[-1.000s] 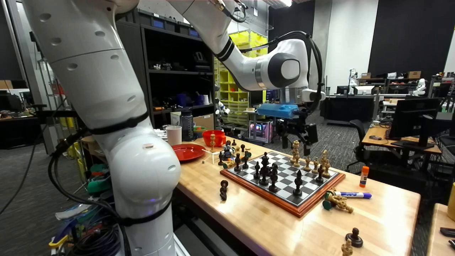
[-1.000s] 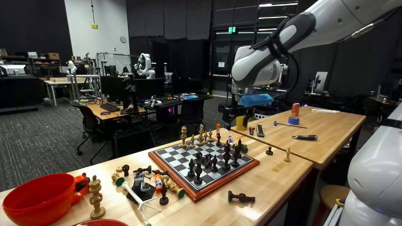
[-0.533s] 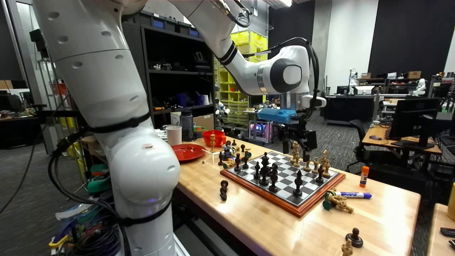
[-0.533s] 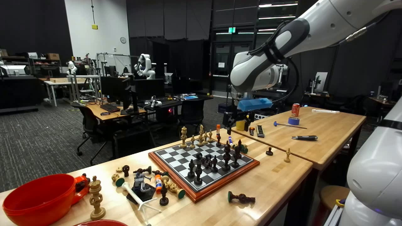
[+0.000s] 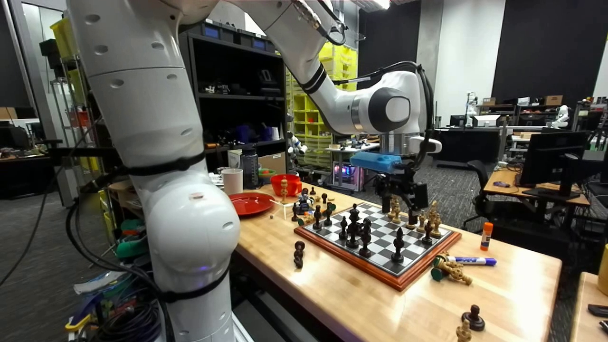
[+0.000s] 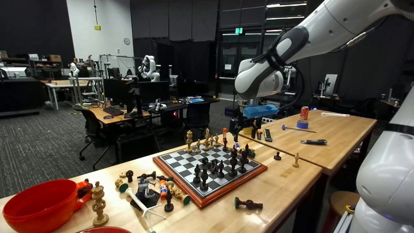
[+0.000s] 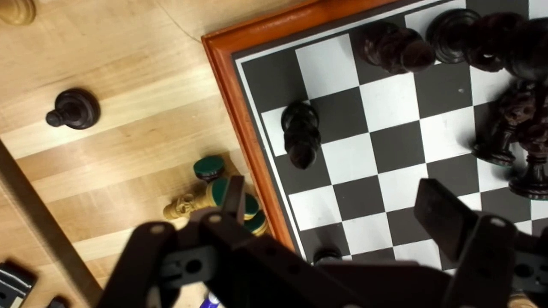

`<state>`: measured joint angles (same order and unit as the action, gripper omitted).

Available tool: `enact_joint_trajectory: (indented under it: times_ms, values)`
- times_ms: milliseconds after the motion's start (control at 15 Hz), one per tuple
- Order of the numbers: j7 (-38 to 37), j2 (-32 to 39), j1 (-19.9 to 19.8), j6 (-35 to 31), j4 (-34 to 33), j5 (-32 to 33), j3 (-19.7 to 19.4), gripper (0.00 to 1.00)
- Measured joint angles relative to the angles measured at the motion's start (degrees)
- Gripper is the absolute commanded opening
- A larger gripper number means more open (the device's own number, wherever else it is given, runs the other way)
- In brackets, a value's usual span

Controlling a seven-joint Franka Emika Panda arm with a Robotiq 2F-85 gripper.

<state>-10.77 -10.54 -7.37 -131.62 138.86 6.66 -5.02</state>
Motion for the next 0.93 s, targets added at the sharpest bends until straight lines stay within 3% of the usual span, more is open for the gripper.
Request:
enact_joint_trajectory:
  times_ms: [400, 933]
  values:
    - [3.9, -0.4, 1.5, 0.6, 0.2, 0.0, 1.5, 1.00]
    - [14.1, -4.9, 7.0, 6.9, 3.2, 0.2, 5.5, 1.00]
